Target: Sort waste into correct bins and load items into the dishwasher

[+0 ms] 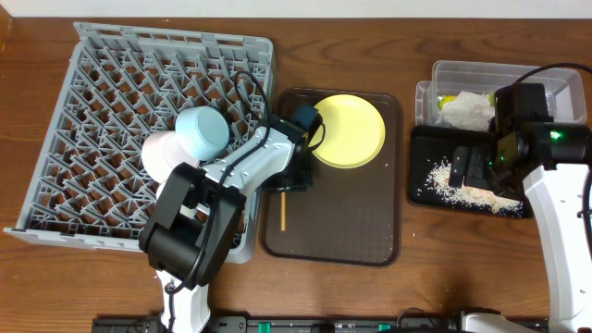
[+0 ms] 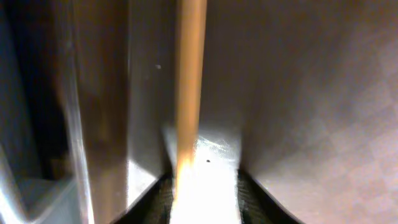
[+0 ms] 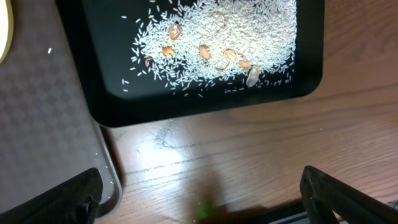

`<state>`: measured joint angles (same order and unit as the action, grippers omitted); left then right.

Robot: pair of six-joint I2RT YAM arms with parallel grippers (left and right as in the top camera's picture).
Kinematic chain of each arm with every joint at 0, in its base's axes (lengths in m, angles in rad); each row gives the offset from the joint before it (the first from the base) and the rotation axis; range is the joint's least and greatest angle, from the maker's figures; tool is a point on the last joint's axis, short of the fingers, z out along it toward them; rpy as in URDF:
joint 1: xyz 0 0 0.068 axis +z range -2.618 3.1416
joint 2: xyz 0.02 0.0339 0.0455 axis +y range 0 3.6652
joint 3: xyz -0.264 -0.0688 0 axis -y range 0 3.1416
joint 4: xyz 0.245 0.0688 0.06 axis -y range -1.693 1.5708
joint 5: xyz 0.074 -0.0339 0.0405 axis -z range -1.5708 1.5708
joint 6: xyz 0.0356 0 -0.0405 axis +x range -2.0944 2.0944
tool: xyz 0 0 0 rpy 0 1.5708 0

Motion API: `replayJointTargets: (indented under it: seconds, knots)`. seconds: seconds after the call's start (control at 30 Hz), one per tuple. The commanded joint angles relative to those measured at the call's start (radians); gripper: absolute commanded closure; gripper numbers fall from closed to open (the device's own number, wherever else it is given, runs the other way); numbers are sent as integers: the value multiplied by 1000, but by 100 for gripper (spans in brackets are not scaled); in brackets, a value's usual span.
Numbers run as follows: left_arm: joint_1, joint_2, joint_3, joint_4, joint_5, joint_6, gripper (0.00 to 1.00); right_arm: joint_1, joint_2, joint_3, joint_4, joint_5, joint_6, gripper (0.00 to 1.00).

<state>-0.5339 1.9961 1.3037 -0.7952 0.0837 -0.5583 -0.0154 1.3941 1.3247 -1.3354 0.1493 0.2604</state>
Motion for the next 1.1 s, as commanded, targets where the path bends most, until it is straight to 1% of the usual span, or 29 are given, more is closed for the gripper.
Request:
replayJointTargets:
  seconds: [0.0,0.07,0.13,0.2,0.37,0.47,0.63,0.77,0.9,1.0,1.07]
  knots:
    - [-4,36,-44,-19,14,-3,77,-12,-3,2,-1,-2,5,1]
    - [-4,36,-44,-20,14,0,81,-12,-3,2,-2,-2,5,1]
    - [-4,36,-44,-23,14,0,89,-12,-3,2,-6,-2,5,1]
    - [-4,36,-44,-29,14,0,93,-12,-3,2,-9,-1,4,1]
    - [-4,32,-42,-31,14,0,94,-12,-3,2,-11,-1,4,1]
    - [-4,13,-31,-46,14,29,94,-12,-3,2,-12,-1,4,1]
    - [-4,-84,18,-95,13,76,94,-12,-3,2,-12,-1,4,1]
    - [-4,-214,29,-97,2,147,94,-12,-3,2,-12,-1,0,1]
    - [14,-329,29,-125,-18,246,94,-12,-3,2,-11,0,0,1]
    - [56,-401,29,-164,-76,268,94,-12,-3,2,-11,-1,0,1]
    - [99,-437,29,-173,-80,328,94,-12,-3,2,-10,-1,0,1]
